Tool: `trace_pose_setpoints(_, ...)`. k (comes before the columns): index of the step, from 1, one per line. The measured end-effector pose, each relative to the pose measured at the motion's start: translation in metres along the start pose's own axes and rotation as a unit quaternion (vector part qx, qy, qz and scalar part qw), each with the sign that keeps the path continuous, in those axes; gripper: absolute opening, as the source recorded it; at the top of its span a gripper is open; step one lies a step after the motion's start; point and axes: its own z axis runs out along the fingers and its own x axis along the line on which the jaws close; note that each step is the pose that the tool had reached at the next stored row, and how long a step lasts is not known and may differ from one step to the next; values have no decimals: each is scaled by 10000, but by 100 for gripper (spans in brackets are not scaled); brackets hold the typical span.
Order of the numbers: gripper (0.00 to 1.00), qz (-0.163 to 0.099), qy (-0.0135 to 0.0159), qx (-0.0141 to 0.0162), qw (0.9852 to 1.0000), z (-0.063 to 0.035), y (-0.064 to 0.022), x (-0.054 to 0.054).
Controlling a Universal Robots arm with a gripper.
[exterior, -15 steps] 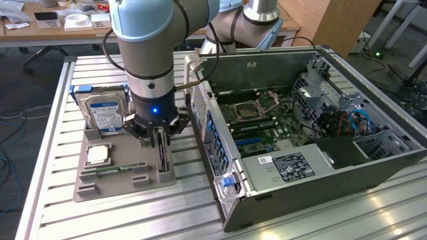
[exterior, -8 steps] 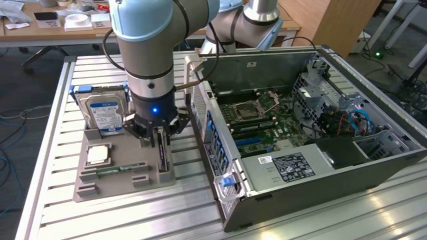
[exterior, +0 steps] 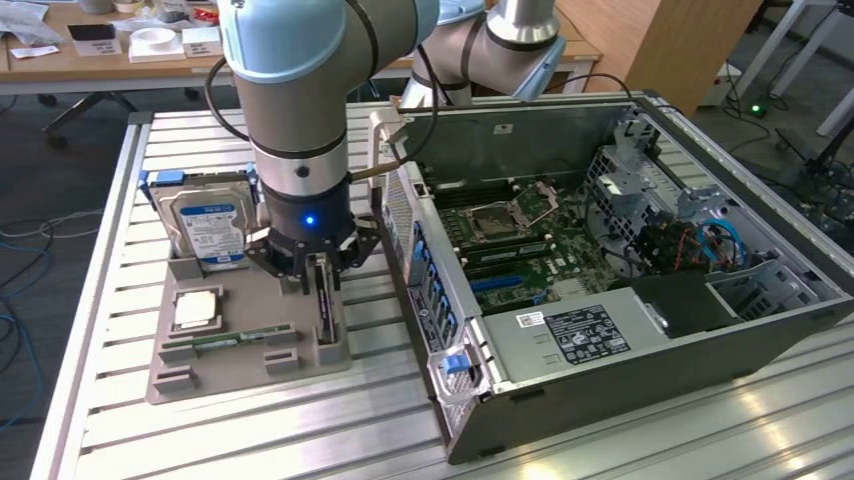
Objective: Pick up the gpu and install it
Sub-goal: 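Pick up the gpu and move the gpu toward the slot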
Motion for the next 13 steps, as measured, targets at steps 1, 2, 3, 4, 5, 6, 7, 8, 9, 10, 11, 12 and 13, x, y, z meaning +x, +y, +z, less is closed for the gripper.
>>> trace_pose_setpoints(1,41,0,0,0,10000,0,0,0)
trace_pose_setpoints(2,41,0,0,0,10000,0,0,0)
trace_pose_setpoints(3,40,0,0,0,10000,0,0,0)
trace_pose_setpoints(4,40,0,0,0,10000,0,0,0)
trace_pose_setpoints(5,34,0,1,-1,10000,0,0,0)
trace_pose_setpoints(6,27,0,1,0,10000,0,0,0)
trace_pose_setpoints(7,26,0,0,0,10000,0,0,0)
trace_pose_setpoints(8,26,0,0,0,10000,0,0,0)
trace_pose_setpoints(9,26,0,0,0,10000,0,0,0)
trace_pose_setpoints(10,26,0,0,0,10000,0,0,0)
trace_pose_setpoints(11,26,0,0,0,10000,0,0,0)
trace_pose_setpoints(12,26,0,0,0,10000,0,0,0)
trace_pose_setpoints(13,26,0,0,0,10000,0,0,0)
